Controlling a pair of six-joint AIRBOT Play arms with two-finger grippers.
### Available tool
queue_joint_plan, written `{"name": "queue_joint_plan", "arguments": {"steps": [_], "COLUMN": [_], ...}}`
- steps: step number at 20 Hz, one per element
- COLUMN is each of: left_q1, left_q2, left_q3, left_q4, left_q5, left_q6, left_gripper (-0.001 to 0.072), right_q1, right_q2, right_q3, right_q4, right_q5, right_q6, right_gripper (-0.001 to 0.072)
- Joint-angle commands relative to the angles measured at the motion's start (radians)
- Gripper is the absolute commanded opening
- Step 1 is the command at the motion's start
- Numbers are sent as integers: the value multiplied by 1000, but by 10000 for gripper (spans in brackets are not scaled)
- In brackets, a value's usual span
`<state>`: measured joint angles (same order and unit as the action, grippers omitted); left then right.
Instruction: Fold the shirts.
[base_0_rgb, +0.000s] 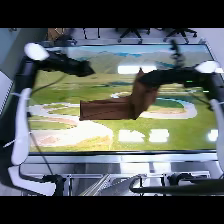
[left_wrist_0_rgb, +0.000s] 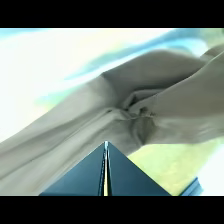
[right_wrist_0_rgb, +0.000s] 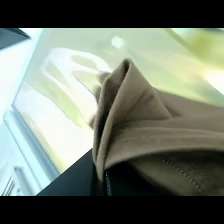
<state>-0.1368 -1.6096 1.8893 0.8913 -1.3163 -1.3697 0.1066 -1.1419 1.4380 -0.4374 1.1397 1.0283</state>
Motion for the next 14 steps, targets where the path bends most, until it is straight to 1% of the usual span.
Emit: {"name": "queue_joint_plan", "arguments": {"steps": [1, 2, 3, 4, 5, 6, 7, 9, 12, 13, 14], "left_q1": [138, 152, 154, 154, 152, 152, 152, 171, 207, 220, 232], "left_q2": [164, 198, 225, 246, 263, 278, 288, 305, 325, 333, 342], "left_q3": [-108, -154, -198, -238, -275, -309, -332, -351, -350, -350, -350], "left_q4": [-3, -3, -3, -3, -3, -3, -3, -4, -3, -3, -3], "left_q5": [-48, -31, -16, -2, 8, 21, 29, 20, 14, 8, 1], "left_q6": [9, 27, 46, 64, 72, 84, 93, 105, 105, 105, 105], "left_gripper": [13, 14, 14, 14, 13, 14, 14, 14, 14, 14, 14], "right_q1": [359, 475, 586, 668, 739, 774, 782, 729, 534, 459, 375], "right_q2": [-105, -166, -232, -286, -336, -359, -356, -304, -196, -165, -138], "right_q3": [1, 1, 2, 5, 20, 39, 45, 45, 45, 45, 45], "right_q4": [15, 23, 49, 84, 108, 98, 73, 20, -65, -106, -163], "right_q5": [-439, -596, -759, -884, -962, -953, -895, -734, -515, -446, -372], "right_q6": [-13, -66, -145, -222, -291, -340, -382, -349, -213, -151, -63], "right_gripper": [21, 25, 117, 319, 417, 416, 416, 416, 416, 416, 417]}}
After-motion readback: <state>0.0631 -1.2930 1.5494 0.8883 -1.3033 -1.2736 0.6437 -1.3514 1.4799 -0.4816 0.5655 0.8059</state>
